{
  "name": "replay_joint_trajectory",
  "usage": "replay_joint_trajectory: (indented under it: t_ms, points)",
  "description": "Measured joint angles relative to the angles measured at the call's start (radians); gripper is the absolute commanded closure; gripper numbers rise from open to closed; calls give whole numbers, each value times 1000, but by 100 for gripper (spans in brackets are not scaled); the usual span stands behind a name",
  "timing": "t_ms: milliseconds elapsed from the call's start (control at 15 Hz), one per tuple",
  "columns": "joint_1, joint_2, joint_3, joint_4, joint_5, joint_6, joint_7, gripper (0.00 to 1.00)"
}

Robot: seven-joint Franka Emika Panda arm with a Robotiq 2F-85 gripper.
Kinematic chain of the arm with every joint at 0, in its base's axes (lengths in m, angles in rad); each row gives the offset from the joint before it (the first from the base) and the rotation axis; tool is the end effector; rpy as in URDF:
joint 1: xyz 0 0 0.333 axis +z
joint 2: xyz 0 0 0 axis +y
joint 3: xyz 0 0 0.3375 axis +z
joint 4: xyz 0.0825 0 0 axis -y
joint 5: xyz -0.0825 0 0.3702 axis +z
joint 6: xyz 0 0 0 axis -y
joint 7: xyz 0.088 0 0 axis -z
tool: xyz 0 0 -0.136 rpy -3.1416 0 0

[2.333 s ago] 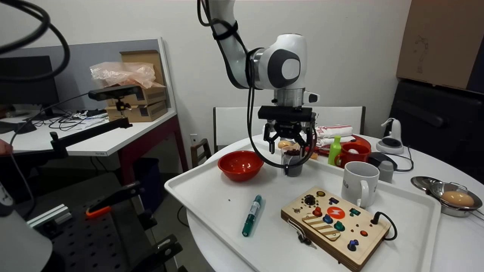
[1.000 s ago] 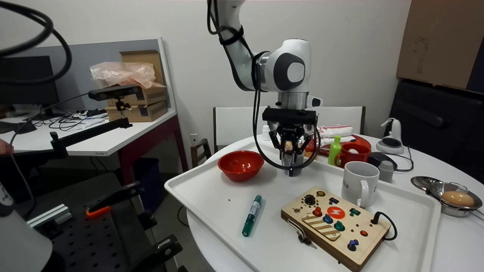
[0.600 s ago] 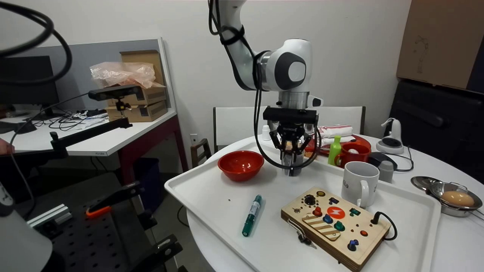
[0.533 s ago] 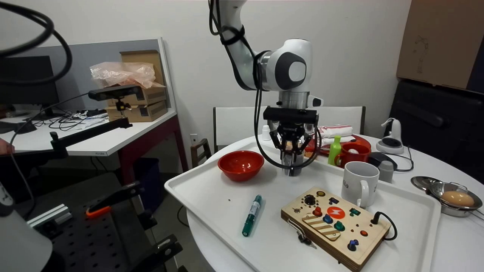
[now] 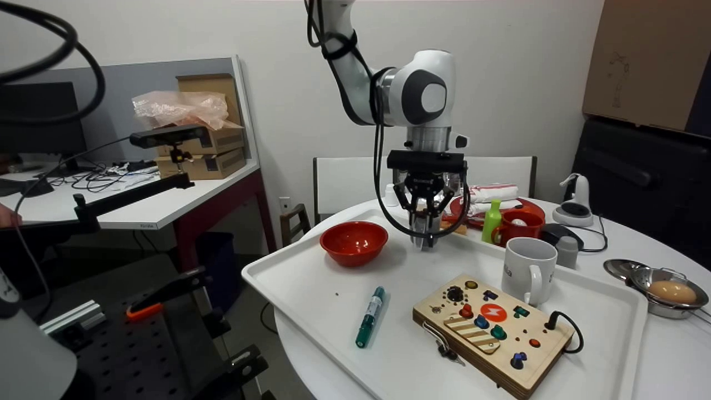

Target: Empty the jug into the red bowl

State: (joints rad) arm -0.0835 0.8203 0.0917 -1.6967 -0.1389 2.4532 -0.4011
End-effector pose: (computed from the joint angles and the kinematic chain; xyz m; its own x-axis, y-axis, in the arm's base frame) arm 0.6664 -0.0016 0.1113 0.8796 0.4720 -0.0598 0.4723 -0.8814 -0.0094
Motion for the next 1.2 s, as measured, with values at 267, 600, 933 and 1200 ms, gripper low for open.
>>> replay_joint_trajectory:
  t_ms: [267,600,933,1200]
  points:
    - [0,-67,25,-18,-2,-2,-73,93]
    - [10,-192,30,-94,-48,-32,-132,93]
    - [42,-280,21,-163,-143,-135,-161,93]
    - [64,-315,21,-188,-175,-173,-192,72]
